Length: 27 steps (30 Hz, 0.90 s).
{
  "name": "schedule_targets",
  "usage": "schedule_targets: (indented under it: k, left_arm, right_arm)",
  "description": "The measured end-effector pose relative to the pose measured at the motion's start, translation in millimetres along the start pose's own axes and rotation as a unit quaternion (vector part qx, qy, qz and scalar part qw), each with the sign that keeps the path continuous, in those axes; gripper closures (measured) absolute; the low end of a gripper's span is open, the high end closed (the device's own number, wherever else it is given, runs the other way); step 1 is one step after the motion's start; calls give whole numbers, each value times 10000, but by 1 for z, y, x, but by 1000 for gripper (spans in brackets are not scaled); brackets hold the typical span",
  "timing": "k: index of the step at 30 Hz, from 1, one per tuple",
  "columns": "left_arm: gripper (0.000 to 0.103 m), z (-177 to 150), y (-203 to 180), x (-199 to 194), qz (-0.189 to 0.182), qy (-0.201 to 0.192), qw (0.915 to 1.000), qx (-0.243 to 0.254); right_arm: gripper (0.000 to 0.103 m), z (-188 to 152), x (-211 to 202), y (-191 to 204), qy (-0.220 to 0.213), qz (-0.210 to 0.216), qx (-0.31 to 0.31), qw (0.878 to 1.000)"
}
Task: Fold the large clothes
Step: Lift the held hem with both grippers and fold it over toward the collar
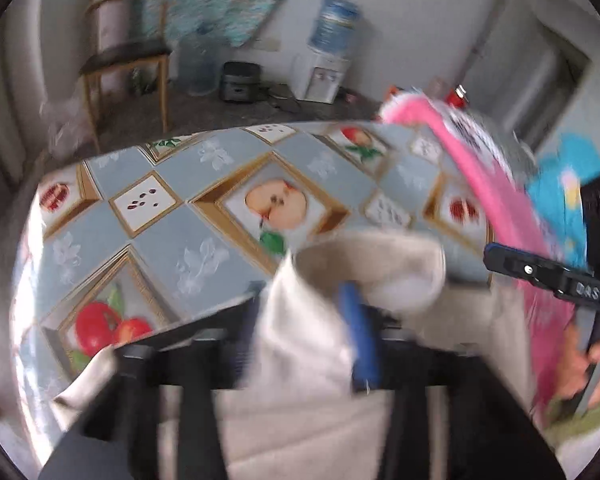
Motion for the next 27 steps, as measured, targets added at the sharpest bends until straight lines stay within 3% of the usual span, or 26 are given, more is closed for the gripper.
schedule_targets:
  k: [2,4,6,7,8,12,15,18,21,24,27]
  left_arm:
    - [51,17,-2,22,334,213,9991,-140]
    - [51,23,-4,39,618,347,9974,-156]
    - [62,22,-6,52,751,421,9962,-88]
    - [85,19,-8,52,722,446,9964,3]
    - [96,16,-9,51,647,480,9967,104]
    - [98,-12,-24,10,308,54,9941,1043]
    - [98,-43,-26,-17,178,-24,9876,1558]
    - [98,-65,-25,-26,175,36,9835,1800]
    - [98,-87,-28,-26,242,107,9773,2102]
    - [98,-105,-30,-20,344,229,9729,2277]
    - [96,-114,-29,-18,407,277,9743,2199]
  right_arm:
    - [50,16,23,-1,317,-45,15,9995]
    - [50,22,47,0,677,-352,-54,9971]
    - [81,17,65,2,942,-489,-218,9941]
    - [97,13,64,5,925,-483,-290,9941]
    - [98,8,60,8,839,-438,-394,9947]
    - [98,-27,15,26,429,-208,-883,9949]
    - [98,-58,-10,29,448,-193,-1119,9925]
    - [90,-69,-35,27,340,302,-795,9958]
    - [73,-56,-55,30,-35,835,-506,9952]
    - [70,-36,-43,46,-61,983,-518,9938]
    - [70,-36,-2,62,399,976,-508,9931]
Point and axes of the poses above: each gripper's, at about its wrist camera, not at the fingertips, and x roughly the way its jaws point, y to its left, z to its top, the point moved 3 cm from there along x, roughly the way its jaws point, and after that the axes turned 7 degrees about -x, right-handed, at the moved point
